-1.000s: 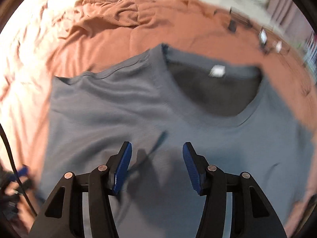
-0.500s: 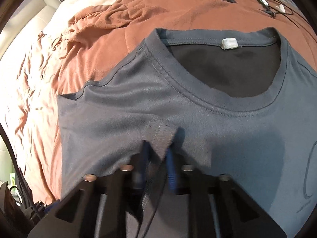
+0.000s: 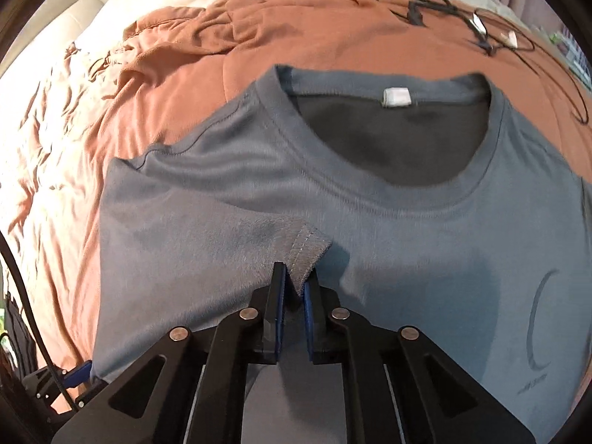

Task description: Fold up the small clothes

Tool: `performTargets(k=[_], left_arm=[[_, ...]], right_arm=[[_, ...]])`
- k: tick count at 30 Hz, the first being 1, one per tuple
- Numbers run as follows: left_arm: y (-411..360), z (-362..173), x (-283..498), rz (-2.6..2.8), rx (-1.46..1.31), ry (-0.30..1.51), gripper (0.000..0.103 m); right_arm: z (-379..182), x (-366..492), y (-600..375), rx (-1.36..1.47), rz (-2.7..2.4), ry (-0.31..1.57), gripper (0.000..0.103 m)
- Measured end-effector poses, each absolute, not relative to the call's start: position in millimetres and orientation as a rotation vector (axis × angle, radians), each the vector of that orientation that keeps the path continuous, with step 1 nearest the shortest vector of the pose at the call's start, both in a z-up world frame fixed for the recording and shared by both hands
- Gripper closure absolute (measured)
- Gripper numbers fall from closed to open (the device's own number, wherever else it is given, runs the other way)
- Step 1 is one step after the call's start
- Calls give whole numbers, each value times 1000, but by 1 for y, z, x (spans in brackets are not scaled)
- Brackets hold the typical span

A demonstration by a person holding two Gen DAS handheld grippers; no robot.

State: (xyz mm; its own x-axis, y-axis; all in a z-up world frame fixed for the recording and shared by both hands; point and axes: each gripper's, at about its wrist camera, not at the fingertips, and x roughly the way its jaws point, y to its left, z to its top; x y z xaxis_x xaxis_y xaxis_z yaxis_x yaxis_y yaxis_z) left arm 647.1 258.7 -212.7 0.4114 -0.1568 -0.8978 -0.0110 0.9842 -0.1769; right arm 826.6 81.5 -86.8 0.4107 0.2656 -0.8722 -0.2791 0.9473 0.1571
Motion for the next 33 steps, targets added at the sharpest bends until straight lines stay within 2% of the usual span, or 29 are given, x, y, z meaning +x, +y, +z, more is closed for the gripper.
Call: performTargets(k=[1,2,3,4,13,15,17,20,22,24,25,33], left_arm=[[259,-212,646,-91,-161,1145,76],[260,-212,646,-88,-159,1145,76],[262,-212,645,-89,-168,1144,76],[263,-212,644,-89,-174,1143,77],[271,-207,640,-66,-242,1131,76],[270,-204,639,-76,-252,1124,77],[270,-200,637,-83,-255,1116,76],[270,-200,639,-81,-264,1119,77],[271,-201,639,-80,-276,1119,76],[272,-201,639,-80,-293,1116,77],[272,-200,638,-81,-301,1115,77],[275,-183,638,-99,-338,1072,76]], right_arm=[[-85,823,80,4,351,1095,76],[-83,821,78,21,369,1096,52],[-82,816,76,41,396,1099,42],[-82,811,73,52,415,1095,37],[-101,771,48,162,549,1191,37],[-105,763,51,176,581,1206,44],[-108,757,54,181,609,1224,56],[-114,750,62,178,630,1255,63],[-120,751,68,160,613,1261,64],[-119,749,67,143,590,1249,77],[-119,750,66,136,572,1246,100],[-98,724,60,156,597,1200,101]])
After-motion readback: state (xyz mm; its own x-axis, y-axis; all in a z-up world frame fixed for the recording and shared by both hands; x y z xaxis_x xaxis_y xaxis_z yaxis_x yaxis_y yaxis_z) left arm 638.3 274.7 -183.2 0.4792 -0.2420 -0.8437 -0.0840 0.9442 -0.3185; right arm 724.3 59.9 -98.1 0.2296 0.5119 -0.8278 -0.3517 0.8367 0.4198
